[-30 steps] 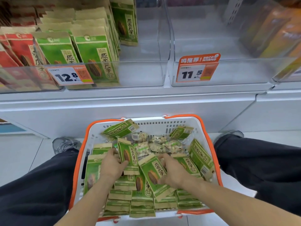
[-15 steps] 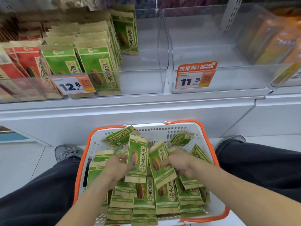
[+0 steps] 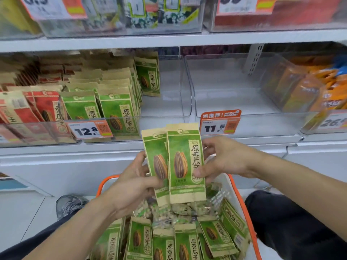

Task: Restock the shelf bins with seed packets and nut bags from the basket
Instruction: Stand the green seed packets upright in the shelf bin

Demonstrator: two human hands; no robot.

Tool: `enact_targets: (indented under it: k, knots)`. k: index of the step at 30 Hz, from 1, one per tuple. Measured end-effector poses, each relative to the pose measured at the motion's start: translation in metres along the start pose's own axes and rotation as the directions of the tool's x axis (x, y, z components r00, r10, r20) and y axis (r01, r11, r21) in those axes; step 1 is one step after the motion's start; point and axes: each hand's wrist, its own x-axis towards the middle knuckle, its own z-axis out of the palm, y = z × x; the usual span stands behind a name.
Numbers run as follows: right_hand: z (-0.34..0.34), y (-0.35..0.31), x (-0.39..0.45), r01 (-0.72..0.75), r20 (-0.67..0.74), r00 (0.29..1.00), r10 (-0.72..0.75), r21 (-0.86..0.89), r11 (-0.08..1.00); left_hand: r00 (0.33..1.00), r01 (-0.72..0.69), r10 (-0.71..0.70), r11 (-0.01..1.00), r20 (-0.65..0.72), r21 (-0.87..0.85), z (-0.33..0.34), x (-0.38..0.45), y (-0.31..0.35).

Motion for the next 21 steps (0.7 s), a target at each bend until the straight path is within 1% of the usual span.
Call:
enact_targets:
  k: [2, 3, 4, 5, 8, 10, 12, 14, 16, 19, 21]
  knots:
    - [-0.007, -0.016, -0.003, 0.054, -0.026, 0.998, -0.055, -0.031, 0.998, 0.998, -0.039, 0.045, 0.993, 0.048, -0.113, 0.005, 0.000, 0.018]
    - [-0.010, -0.024, -0.004, 0.081, -0.042, 0.996, -0.083, -0.049, 0.995, 0.994, -0.057, 0.068, 0.989, 0.083, -0.137, 0.007, 0.000, 0.025]
    - [-0.011, -0.031, -0.004, 0.111, -0.055, 0.992, -0.115, -0.072, 0.991, 0.992, -0.070, 0.081, 0.991, 0.098, -0.115, 0.009, 0.001, 0.031]
    - [-0.012, -0.037, -0.004, 0.140, -0.060, 0.987, -0.147, -0.115, 0.983, 0.991, -0.090, 0.095, 0.994, 0.090, -0.060, 0.010, 0.003, 0.036]
    - [-0.010, -0.046, -0.003, 0.203, -0.075, 0.967, -0.245, -0.357, 0.912, 0.981, -0.183, 0.190, 0.974, -0.048, 0.132, 0.015, 0.009, 0.043]
    - [-0.004, -0.044, 0.000, 0.225, -0.063, 0.960, -0.273, -0.411, 0.884, 0.947, -0.272, 0.302, 0.935, -0.108, 0.225, 0.018, 0.012, 0.042]
    - [0.000, -0.040, 0.005, 0.253, 0.014, 0.962, -0.273, -0.424, 0.869, 0.904, -0.349, 0.407, 0.879, -0.130, 0.326, 0.019, 0.013, 0.039]
    - [-0.001, -0.036, 0.009, 0.284, 0.050, 0.956, -0.289, -0.405, 0.869, 0.871, -0.396, 0.474, 0.833, -0.129, 0.386, 0.020, 0.011, 0.040]
    - [-0.006, -0.035, 0.011, 0.297, 0.022, 0.951, -0.309, -0.342, 0.891, 0.855, -0.432, 0.510, 0.802, -0.097, 0.412, 0.019, 0.008, 0.042]
    - [-0.007, -0.037, 0.016, 0.359, 0.040, 0.933, -0.358, -0.175, 0.917, 0.853, -0.440, 0.516, 0.793, -0.081, 0.421, 0.018, 0.003, 0.049]
    - [0.000, -0.037, 0.018, 0.405, 0.054, 0.914, -0.402, -0.046, 0.913, 0.850, -0.441, 0.517, 0.803, -0.102, 0.401, 0.018, 0.001, 0.050]
